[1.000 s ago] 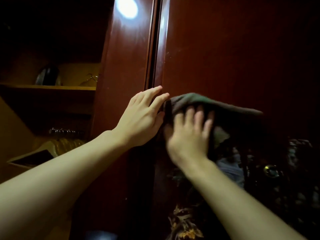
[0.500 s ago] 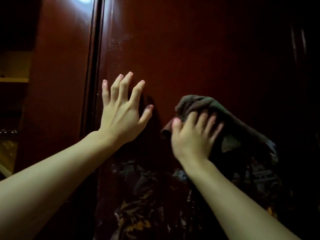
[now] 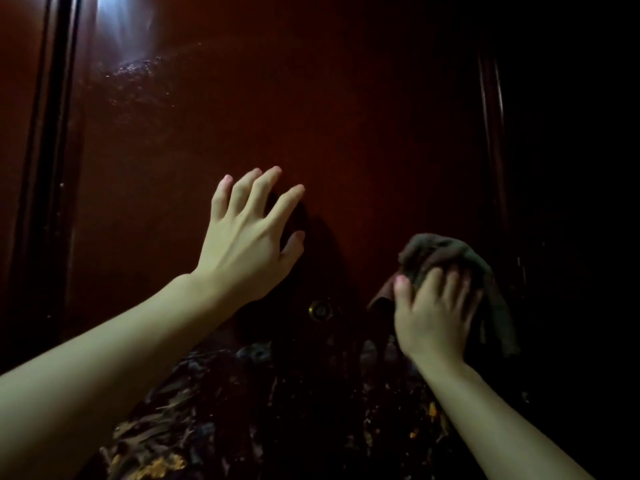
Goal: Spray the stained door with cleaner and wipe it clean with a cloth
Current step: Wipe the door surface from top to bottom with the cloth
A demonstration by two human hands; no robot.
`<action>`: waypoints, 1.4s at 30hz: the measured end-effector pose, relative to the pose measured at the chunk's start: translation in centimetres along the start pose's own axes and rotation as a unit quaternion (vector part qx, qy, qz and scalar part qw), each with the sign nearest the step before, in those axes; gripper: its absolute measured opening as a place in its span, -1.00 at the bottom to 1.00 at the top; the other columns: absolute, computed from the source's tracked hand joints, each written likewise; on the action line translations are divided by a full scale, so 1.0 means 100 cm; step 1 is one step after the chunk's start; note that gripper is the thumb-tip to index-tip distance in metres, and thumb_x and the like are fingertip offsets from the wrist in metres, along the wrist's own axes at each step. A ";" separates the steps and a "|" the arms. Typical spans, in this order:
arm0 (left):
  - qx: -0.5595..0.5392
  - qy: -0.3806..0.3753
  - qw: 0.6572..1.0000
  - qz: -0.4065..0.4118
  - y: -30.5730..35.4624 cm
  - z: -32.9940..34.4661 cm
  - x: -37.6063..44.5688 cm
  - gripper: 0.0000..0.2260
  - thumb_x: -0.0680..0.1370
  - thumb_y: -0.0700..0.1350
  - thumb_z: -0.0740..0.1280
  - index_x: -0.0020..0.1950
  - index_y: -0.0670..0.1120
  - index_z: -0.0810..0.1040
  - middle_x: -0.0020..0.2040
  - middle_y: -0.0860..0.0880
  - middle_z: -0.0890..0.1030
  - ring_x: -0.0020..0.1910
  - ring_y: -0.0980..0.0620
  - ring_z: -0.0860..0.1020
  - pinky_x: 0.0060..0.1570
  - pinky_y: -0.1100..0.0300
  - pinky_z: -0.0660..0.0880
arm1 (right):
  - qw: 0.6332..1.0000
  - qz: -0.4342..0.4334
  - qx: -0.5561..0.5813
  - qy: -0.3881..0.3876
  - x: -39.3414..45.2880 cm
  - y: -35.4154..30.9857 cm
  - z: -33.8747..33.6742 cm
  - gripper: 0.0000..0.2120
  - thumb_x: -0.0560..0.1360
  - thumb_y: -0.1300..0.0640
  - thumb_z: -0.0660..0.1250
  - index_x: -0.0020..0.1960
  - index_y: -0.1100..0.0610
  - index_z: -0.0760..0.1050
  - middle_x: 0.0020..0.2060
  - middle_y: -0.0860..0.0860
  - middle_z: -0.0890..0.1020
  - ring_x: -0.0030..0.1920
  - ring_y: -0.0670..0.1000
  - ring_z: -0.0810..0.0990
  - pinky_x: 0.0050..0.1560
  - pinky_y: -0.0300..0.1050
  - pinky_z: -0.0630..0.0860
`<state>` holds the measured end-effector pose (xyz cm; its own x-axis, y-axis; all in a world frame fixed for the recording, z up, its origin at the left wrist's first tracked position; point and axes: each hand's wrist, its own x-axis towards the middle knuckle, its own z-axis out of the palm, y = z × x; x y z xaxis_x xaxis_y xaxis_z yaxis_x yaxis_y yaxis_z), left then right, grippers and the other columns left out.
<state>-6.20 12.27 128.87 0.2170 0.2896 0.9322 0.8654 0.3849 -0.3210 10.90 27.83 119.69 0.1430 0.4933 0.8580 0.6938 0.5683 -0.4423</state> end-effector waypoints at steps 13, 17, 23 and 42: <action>0.059 0.003 0.998 -0.030 0.031 0.017 0.007 -0.41 0.46 0.20 0.10 0.33 -0.15 0.43 0.35 -0.30 0.37 0.36 -0.33 0.27 0.33 -0.33 0.15 | 0.967 -0.238 0.050 -0.078 0.006 -0.022 -0.010 -0.42 0.55 -0.20 0.00 0.46 0.09 0.22 0.51 0.12 0.10 0.51 0.13 -0.11 0.42 0.12 0.06; 0.060 0.002 0.997 -0.054 0.041 0.022 0.007 -0.34 0.46 0.27 0.08 0.35 -0.18 0.39 0.37 -0.34 0.32 0.40 -0.37 0.21 0.36 -0.35 0.05 | 0.993 -0.098 0.069 0.016 0.020 0.039 -0.001 -0.36 0.50 -0.21 -0.01 0.31 0.25 0.41 0.38 0.30 0.33 0.44 0.31 0.18 0.39 0.22 0.01; 0.077 0.014 0.995 -0.057 0.047 0.025 0.007 -0.30 0.46 0.31 0.09 0.33 -0.23 0.38 0.36 -0.37 0.31 0.38 -0.41 0.21 0.35 -0.38 0.05 | 0.995 -0.090 -0.004 0.032 0.034 0.094 -0.003 -0.42 0.52 -0.17 -0.01 0.20 0.30 0.42 0.31 0.34 0.39 0.39 0.29 0.27 0.46 0.22 -0.01; 0.069 0.019 0.995 -0.067 0.049 0.026 0.007 -0.34 0.48 0.32 0.09 0.30 -0.19 0.39 0.38 -0.32 0.34 0.41 -0.36 0.24 0.36 -0.33 0.10 | 0.997 -0.032 0.033 0.056 0.057 0.041 -0.004 -0.36 0.46 -0.25 -0.06 0.21 0.23 0.41 0.37 0.28 0.34 0.43 0.30 0.16 0.41 0.35 -0.03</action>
<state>-2.95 16.64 127.55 0.1228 0.1959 0.9729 0.8174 0.5360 -0.2111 14.88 32.73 122.88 0.1801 0.3806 0.9070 0.6563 0.6403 -0.3990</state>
